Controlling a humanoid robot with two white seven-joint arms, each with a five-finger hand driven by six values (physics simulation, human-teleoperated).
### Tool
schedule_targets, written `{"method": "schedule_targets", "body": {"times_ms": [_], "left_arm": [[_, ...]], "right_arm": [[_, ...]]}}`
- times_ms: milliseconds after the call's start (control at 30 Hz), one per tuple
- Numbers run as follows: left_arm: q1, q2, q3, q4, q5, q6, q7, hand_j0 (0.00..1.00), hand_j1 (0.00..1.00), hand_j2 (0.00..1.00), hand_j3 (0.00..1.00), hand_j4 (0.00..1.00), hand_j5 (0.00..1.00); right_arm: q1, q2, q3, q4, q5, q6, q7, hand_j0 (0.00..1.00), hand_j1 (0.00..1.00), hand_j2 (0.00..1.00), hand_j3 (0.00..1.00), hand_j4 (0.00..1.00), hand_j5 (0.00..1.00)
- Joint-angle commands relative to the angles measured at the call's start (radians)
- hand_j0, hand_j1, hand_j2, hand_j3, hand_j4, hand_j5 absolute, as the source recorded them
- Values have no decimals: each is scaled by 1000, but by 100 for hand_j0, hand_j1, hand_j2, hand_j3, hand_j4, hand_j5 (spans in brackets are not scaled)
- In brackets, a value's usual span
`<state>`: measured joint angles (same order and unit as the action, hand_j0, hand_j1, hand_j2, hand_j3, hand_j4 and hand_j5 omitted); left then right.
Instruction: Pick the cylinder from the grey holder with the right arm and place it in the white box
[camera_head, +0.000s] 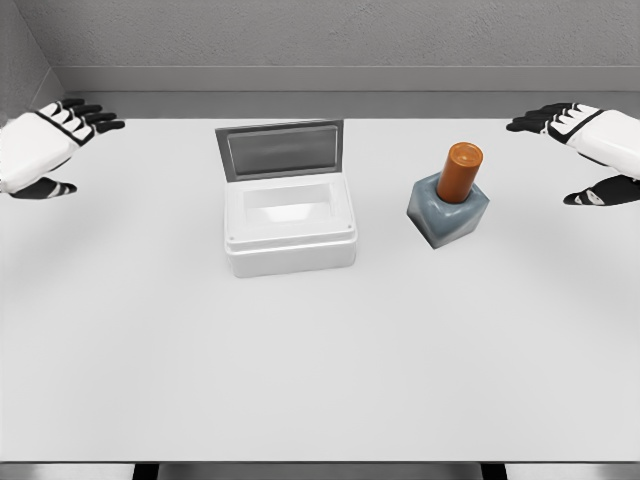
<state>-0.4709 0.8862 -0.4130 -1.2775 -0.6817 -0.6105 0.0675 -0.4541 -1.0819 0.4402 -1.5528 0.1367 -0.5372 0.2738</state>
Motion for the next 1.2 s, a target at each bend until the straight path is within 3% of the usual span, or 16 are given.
{"method": "schedule_targets", "body": {"times_ms": [0,200,233,267,300,467,533,633,1167], "left_arm": [[0,-3,-6,-6,1,0,2,100,100,100,100,100,100],[-2,-3,-3,-5,-2,0,2,100,100,100,100,100,100],[-2,-3,-1,-5,-2,0,2,100,100,100,100,100,100],[-2,-3,-1,-5,-2,0,0,100,100,100,100,100,100],[-2,-3,-1,-5,-2,0,0,100,100,100,100,100,100],[-2,-3,-1,-5,-2,0,0,100,100,100,100,100,100],[0,-3,0,-5,-2,0,0,100,100,100,100,100,100],[0,-1,0,-5,-2,0,0,100,100,100,100,100,100],[0,-3,7,0,-4,0,0,100,100,100,100,100,100]], "right_arm": [[0,-4,-6,0,-5,5,1,100,100,100,100,100,100],[-21,5,-3,3,-8,5,4,100,100,100,100,100,100],[-44,10,-2,8,-8,8,85,100,100,100,100,100,100],[-99,39,0,29,-12,8,253,100,100,100,100,100,100],[-144,63,3,48,-14,10,337,100,100,100,100,100,100],[-296,183,18,97,-16,13,337,100,100,100,100,100,100],[-376,224,104,122,-8,54,337,100,100,100,100,100,100],[-437,244,244,174,-6,54,337,100,100,100,100,100,100],[-452,266,342,215,-5,54,337,100,100,100,100,100,100]]}}
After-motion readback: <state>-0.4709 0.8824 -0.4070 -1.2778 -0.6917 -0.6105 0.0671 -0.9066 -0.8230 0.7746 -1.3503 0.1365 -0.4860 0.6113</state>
